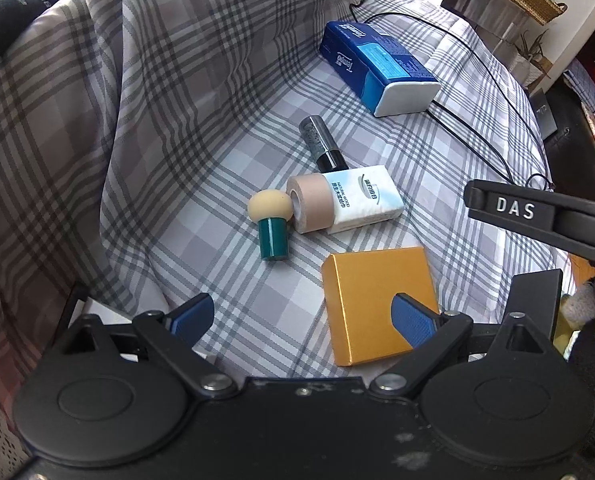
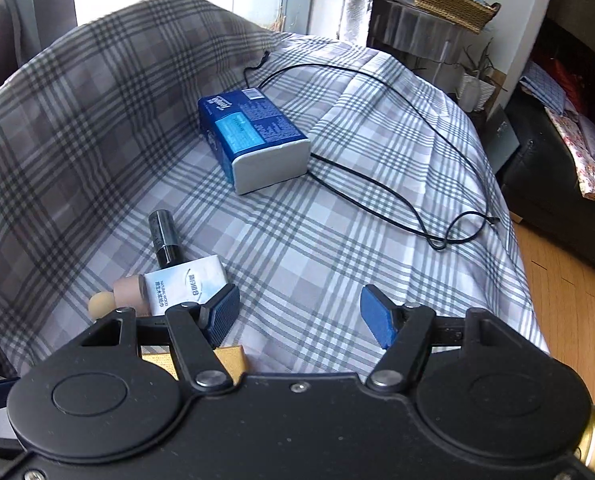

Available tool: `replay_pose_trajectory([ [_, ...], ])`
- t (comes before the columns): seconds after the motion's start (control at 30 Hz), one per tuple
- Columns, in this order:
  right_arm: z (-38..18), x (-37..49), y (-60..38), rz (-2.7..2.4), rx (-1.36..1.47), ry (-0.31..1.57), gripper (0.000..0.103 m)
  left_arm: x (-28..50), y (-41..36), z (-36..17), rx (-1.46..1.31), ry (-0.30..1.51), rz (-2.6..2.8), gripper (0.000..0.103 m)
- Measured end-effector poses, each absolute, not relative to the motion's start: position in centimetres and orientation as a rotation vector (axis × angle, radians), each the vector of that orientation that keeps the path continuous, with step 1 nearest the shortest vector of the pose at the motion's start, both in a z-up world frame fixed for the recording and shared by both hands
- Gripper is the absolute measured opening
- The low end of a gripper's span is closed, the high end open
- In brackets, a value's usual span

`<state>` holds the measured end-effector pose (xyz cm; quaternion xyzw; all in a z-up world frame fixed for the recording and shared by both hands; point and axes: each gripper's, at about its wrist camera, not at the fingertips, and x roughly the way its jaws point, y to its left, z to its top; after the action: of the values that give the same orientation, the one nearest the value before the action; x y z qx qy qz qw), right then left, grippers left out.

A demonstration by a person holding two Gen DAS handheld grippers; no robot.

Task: Organize soft objects
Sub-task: 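Move the left tool to the gold box while the right tool approaches the white tissue pack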

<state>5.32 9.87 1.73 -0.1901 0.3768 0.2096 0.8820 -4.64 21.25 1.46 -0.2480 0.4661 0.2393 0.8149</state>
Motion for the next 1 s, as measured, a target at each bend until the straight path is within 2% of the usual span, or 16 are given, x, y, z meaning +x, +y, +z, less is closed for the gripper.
replay_pose_trajectory([
  [0.57,-2.7,9.1,15.9,0.583,-0.493,0.923,0.064,-4.8,22.1,0.7,-0.548,0.994,0.591,0.095],
  [1.0,-3.7,9.5,17.6,0.659,-0.479,0.942,0.064,-4.7,22.2,0.5,-0.549,0.996,0.594,0.095],
])
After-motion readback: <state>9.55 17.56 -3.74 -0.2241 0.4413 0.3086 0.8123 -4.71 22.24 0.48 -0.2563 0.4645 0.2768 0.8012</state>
